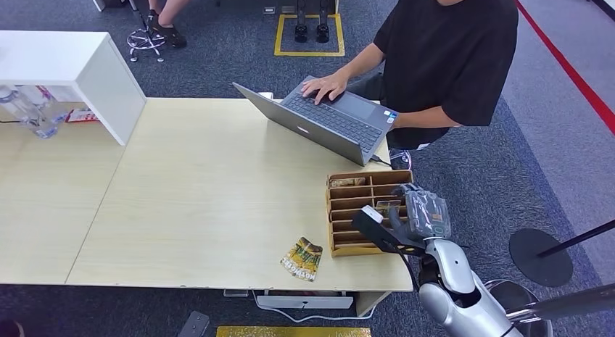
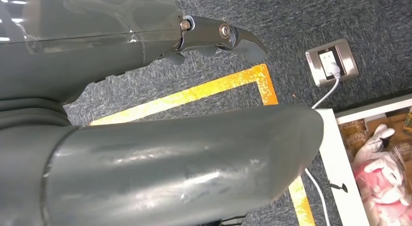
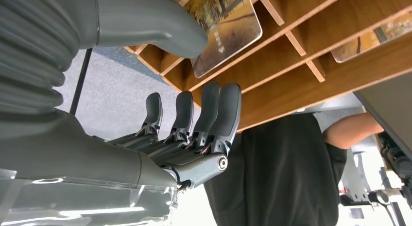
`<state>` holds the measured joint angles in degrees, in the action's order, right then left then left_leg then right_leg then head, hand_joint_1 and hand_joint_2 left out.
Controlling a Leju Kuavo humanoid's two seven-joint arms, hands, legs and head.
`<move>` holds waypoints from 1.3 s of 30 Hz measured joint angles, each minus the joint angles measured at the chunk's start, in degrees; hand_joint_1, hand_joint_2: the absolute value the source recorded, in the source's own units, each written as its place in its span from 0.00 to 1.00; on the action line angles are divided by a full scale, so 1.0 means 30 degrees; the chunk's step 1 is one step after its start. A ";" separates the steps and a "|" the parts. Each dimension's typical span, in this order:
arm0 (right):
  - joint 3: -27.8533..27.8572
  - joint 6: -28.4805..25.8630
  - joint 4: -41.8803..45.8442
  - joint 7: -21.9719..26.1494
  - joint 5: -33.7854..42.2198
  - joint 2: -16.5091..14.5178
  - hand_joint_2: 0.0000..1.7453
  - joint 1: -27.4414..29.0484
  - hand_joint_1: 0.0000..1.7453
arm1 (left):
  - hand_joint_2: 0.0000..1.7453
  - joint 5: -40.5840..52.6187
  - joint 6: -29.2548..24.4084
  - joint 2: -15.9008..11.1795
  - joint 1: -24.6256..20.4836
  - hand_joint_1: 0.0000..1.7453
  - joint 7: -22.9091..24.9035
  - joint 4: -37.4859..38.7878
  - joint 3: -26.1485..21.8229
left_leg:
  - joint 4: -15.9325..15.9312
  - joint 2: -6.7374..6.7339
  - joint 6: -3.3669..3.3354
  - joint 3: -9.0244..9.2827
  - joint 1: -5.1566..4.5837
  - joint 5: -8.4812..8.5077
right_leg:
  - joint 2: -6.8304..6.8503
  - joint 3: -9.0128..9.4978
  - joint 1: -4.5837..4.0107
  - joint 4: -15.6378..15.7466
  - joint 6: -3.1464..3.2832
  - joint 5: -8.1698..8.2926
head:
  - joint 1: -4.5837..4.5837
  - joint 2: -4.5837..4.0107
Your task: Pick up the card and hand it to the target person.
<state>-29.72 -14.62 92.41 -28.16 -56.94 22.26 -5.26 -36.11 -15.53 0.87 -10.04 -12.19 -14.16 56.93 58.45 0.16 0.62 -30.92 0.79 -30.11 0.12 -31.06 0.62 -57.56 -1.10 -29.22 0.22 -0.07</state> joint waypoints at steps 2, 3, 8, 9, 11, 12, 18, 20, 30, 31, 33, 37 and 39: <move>-0.0122 0.0075 -0.0133 -0.0011 -0.0035 0.0004 1.00 -0.0081 0.58 | 0.00 0.0007 -0.0002 0.0000 -0.0008 0.00 0.0042 0.0000 0.0018 | 0.0000 -0.0001 0.0000 0.0001 0.0000 0.0000 | 0.0000 -0.0001 0.0000 0.0000 0.0000 0.0000 | 0.0000 0.0000; -0.0173 0.0089 -0.0195 -0.0015 -0.0047 0.0005 1.00 -0.0113 0.58 | 0.00 0.0007 -0.0002 0.0000 -0.0011 0.00 0.0055 0.0000 0.0026 | 0.0000 -0.0002 0.0000 0.0001 0.0000 0.0000 | 0.0000 -0.0001 0.0000 0.0000 0.0000 0.0000 | 0.0000 0.0000; -0.0425 0.0102 -0.0481 -0.0020 -0.0073 0.0045 1.00 -0.0204 0.59 | 0.00 0.0015 0.0000 0.0000 -0.0023 0.00 0.0062 0.0000 0.0038 | 0.0001 0.0000 0.0000 0.0000 0.0000 0.0000 | -0.0001 -0.0001 0.0000 0.0000 0.0000 0.0000 | 0.0000 0.0000; -0.0457 0.0102 -0.0534 -0.0020 -0.0073 0.0053 1.00 -0.0214 0.59 | 0.00 0.0015 0.0000 0.0000 -0.0025 0.00 0.0062 -0.0002 0.0040 | 0.0001 0.0000 0.0000 0.0001 0.0000 0.0000 | -0.0001 -0.0001 0.0000 0.0000 0.0000 0.0000 | -0.0002 0.0000; -0.0508 0.0102 -0.0628 -0.0020 -0.0073 0.0055 1.00 -0.0228 0.59 | 0.00 0.0015 0.0000 0.0000 -0.0026 0.00 0.0062 -0.0002 0.0040 | 0.0000 0.0000 0.0000 0.0000 0.0000 0.0000 | -0.0001 -0.0002 0.0000 0.0000 0.0000 0.0000 | -0.0002 0.0000; -0.0541 0.0102 -0.0672 -0.0020 -0.0073 0.0055 1.00 -0.0234 0.59 | 0.00 0.0015 0.0000 0.0000 -0.0026 0.00 0.0062 -0.0002 0.0040 | 0.0000 0.0000 0.0000 0.0000 0.0000 0.0000 | 0.0000 -0.0002 0.0000 0.0000 0.0000 0.0000 | -0.0002 0.0000; -0.0769 0.0102 -0.0880 -0.0029 -0.0073 0.0098 1.00 -0.0270 0.63 | 0.00 0.0027 0.0004 0.0000 -0.0029 0.00 0.0062 0.0000 0.0040 | 0.0001 0.0000 0.0000 0.0001 0.0000 0.0000 | -0.0001 -0.0001 0.0000 0.0000 0.0000 0.0000 | -0.0002 0.0000; -0.0814 0.0102 -0.0905 -0.0036 -0.0075 0.0098 1.00 -0.0292 0.65 | 0.00 0.0033 0.0004 0.0002 -0.0029 0.00 0.0062 0.0000 0.0040 | 0.0001 0.0000 0.0000 0.0002 0.0000 0.0000 | -0.0001 -0.0001 0.0000 0.0000 0.0000 0.0000 | -0.0002 0.0000; -0.0982 0.0104 -0.1049 -0.0155 -0.0215 0.0111 1.00 -0.0507 0.76 | 0.00 0.0098 0.0004 0.0004 -0.0031 0.00 0.0062 0.0000 0.0040 | 0.0001 0.0000 0.0000 0.0003 0.0000 0.0000 | -0.0001 -0.0001 0.0000 0.0000 0.0000 0.0000 | 0.0000 0.0000; -0.0987 0.0087 -0.1049 -0.0157 -0.0220 0.0113 1.00 -0.0508 0.77 | 0.00 0.0104 0.0004 0.0005 -0.0031 0.00 0.0062 0.0000 0.0040 | 0.0001 0.0000 0.0000 0.0003 0.0000 0.0000 | -0.0001 -0.0001 0.0000 0.0000 0.0000 0.0000 | 0.0000 0.0000; -0.0997 0.0056 -0.1049 -0.0158 -0.0230 0.0113 1.00 -0.0509 0.78 | 0.00 0.0113 0.0004 0.0007 -0.0031 0.00 0.0062 0.0000 0.0040 | 0.0001 0.0000 0.0000 0.0003 0.0000 0.0000 | -0.0001 -0.0001 0.0000 0.0000 0.0000 0.0000 | 0.0000 0.0000; -0.1011 -0.0015 -0.1056 -0.0153 -0.0284 0.0113 1.00 -0.0511 0.79 | 0.00 0.0122 0.0004 0.0009 -0.0031 0.00 0.0062 0.0000 0.0040 | 0.0001 0.0000 0.0000 0.0004 0.0000 0.0000 | -0.0001 0.0000 0.0000 0.0000 0.0000 0.0000 | 0.0000 0.0000; -0.1020 -0.0046 -0.1065 -0.0151 -0.0343 0.0115 1.00 -0.0511 0.79 | 0.00 0.0129 0.0004 0.0015 -0.0031 0.00 0.0062 0.0000 0.0040 | 0.0001 0.0000 0.0000 0.0004 0.0000 0.0001 | -0.0001 0.0000 0.0000 0.0000 0.0000 0.0000 | 0.0000 0.0000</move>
<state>-32.78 -14.76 89.21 -28.61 -57.97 22.61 -6.79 -35.72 -15.52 0.92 -10.13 -12.00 -14.16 57.05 58.46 0.16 0.62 -30.91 0.79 -30.10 0.11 -31.06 0.62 -57.56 -1.10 -29.22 0.22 -0.07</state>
